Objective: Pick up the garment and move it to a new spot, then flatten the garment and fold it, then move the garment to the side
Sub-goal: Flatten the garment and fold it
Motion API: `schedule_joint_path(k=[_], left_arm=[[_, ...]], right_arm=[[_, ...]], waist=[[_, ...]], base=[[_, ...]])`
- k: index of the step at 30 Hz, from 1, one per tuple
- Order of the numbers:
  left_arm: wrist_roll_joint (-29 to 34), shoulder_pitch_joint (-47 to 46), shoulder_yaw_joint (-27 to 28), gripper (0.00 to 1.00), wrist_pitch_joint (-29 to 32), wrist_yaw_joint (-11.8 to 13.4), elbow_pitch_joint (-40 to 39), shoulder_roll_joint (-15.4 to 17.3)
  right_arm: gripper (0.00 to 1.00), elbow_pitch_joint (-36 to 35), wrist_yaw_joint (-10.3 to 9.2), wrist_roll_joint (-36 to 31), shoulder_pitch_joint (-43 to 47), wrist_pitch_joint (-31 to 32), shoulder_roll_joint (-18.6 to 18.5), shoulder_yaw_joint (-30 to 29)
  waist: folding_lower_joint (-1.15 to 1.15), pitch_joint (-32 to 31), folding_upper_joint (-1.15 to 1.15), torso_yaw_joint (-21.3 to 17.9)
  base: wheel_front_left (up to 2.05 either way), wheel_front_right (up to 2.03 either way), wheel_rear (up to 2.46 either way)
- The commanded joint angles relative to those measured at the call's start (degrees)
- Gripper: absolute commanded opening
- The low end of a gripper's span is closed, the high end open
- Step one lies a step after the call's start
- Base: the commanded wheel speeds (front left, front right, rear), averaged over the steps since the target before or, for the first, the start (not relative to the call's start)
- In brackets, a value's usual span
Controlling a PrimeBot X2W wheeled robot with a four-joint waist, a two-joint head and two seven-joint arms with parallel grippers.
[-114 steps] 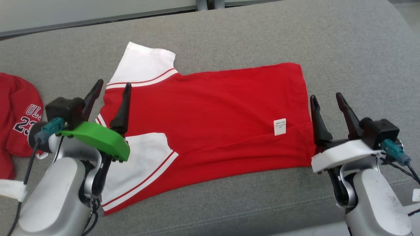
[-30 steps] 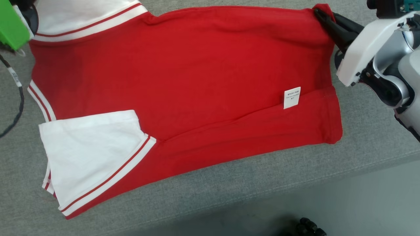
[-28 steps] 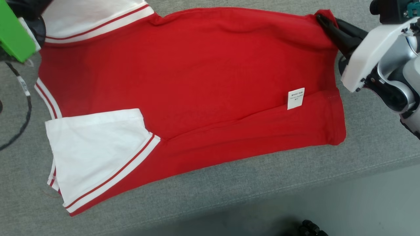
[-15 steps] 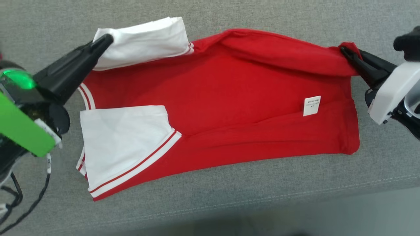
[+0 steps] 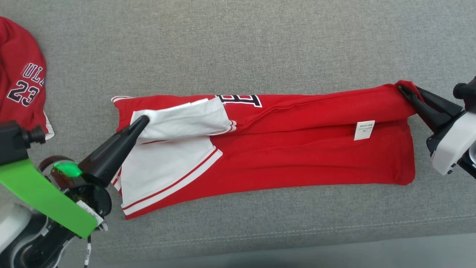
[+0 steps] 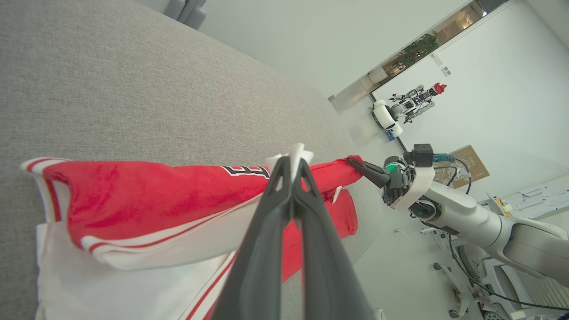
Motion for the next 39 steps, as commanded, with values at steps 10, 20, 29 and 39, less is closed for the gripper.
schedule_joint_path(k=[10,20,29,39], left_arm=[[-4.9,7.9,0.6,0.00,-4.4,0.1,5.6,-6.4],[-5.2,12.5,3.9,1.00,-5.2,0.1,12.9,-11.3],[8.1,13.8,8.6,1.00,-9.4,1.2,23.1,-13.3],[32.5,17.1,24.8,1.00,-9.6,12.5,21.1,-23.3]], right_arm=[[0.00,2.6,-0.09,-14.4,6.1,-7.3,2.2,-0.7],[1.00,2.3,-0.09,-15.3,15.9,-7.9,9.0,-10.4],[1.00,-3.9,-0.09,-15.4,27.9,-7.9,17.0,-26.3],[1.00,-6.5,-0.07,-19.0,33.9,-7.9,28.8,-38.1]], waist=[[0.00,-1.0,0.00,0.1],[0.00,-2.7,0.00,0.3],[0.00,-6.4,0.00,0.6],[0.00,-10.7,0.00,0.8]], base=[[0.00,0.00,0.00],[0.00,0.00,0.00],[0.00,0.00,0.00],[0.00,0.00,0.00]])
